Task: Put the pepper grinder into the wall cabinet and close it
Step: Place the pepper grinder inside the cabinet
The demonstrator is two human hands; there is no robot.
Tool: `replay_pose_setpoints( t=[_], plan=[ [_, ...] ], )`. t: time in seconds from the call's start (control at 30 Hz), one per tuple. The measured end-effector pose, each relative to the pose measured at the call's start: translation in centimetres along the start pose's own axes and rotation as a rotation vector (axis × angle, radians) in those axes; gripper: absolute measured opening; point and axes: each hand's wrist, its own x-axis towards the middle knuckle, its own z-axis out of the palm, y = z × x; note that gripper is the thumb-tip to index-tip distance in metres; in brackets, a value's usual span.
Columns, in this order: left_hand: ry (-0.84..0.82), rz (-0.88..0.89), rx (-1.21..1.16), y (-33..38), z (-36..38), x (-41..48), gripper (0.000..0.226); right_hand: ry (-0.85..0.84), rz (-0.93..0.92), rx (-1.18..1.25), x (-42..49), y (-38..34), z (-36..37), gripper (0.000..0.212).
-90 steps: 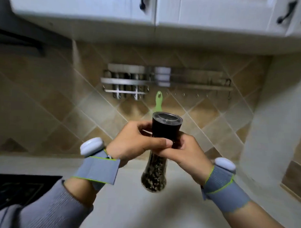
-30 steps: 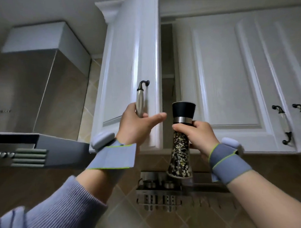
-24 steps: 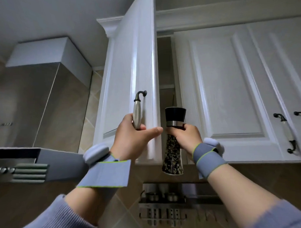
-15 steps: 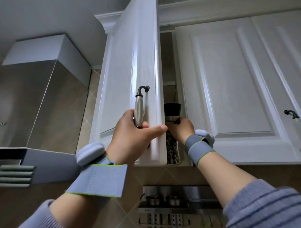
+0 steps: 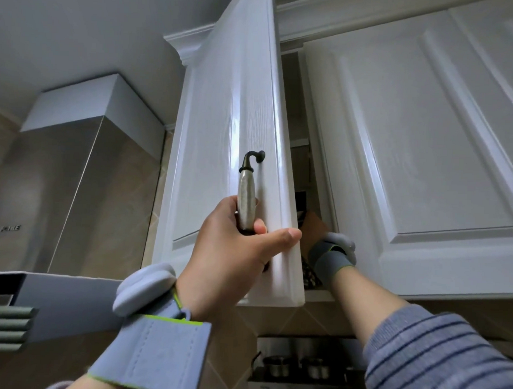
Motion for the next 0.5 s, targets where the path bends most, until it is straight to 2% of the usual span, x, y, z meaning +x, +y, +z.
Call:
replay_pose_setpoints(
  t=[0.13, 0.2, 0.27, 0.3, 0.43, 0.5],
  plan=[
    [-0.002, -0.003, -0.009, 0.1, -0.1, -0.1, 0.045, -0.044, 0.048, 0.000, 0.1, 0.2, 0.4, 0.048],
    [-0.003, -0.007, -0.013, 0.3, -0.1, -0.2, 0.044, 0.037, 0.054, 0.096, -0.1, 0.2, 1.0, 0.057],
    [-0.001, -0.006, -0.017, 0.2, -0.1, -0.1, 0.045, 0.116, 0.032, 0.252, -0.6, 0.3, 1.7, 0.056],
    [0.003, -0.006, -0.021, 0.2, 0.0, -0.1, 0.045, 0.119, 0.024, 0.257, -0.9, 0.6, 1.9, 0.056],
    [0.000, 0.002, -0.042, 0.1, 0.5, -0.1, 0.043, 0.010, 0.095, -0.015, -0.8, 2.2, 1.9, 0.064],
    [0.013, 0.010, -0.037, 0.1, 0.3, -0.1, 0.043, -0.046, 0.056, -0.128, -1.0, 2.2, 2.1, 0.071]
  ],
)
